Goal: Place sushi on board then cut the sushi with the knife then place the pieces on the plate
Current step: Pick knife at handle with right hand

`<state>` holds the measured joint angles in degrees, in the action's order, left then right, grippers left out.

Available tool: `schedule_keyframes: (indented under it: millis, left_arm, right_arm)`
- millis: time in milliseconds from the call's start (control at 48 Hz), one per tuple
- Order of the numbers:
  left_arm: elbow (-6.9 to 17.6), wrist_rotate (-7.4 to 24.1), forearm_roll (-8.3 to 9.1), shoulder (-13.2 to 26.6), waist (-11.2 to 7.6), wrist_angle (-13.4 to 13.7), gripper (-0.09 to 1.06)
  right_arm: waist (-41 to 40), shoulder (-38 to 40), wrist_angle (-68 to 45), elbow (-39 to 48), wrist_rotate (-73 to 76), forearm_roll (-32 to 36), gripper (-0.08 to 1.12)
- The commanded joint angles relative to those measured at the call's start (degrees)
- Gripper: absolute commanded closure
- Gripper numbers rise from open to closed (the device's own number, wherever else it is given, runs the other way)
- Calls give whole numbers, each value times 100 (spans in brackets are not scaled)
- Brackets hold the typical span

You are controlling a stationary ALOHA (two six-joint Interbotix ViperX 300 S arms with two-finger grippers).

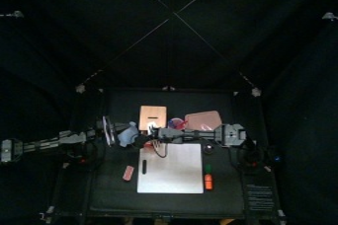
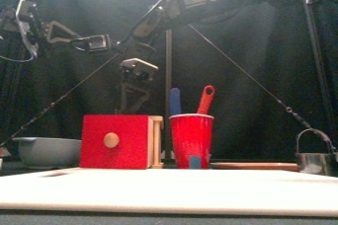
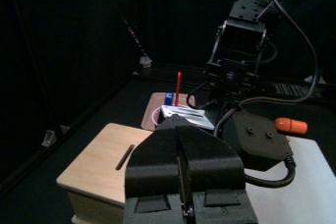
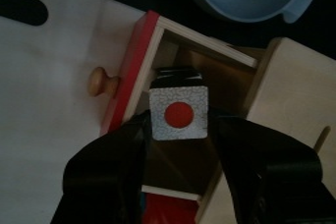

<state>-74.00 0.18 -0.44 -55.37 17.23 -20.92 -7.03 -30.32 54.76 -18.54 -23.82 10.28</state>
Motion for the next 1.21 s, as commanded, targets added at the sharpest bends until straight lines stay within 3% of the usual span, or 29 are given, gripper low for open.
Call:
schedule_keyframes:
  millis: [21,292,1208]
  left_arm:
    - [70,0,0,18,18,-26,93]
    - [62,9,0,18,18,-26,93]
    - [70,-9,0,-9,114,-44,93]
  right_arm:
    - [-35,167,-9,-149,9,35,24]
    - [-35,167,9,-185,18,35,36]
    - [290,1002,1617,-1257,132,53,37]
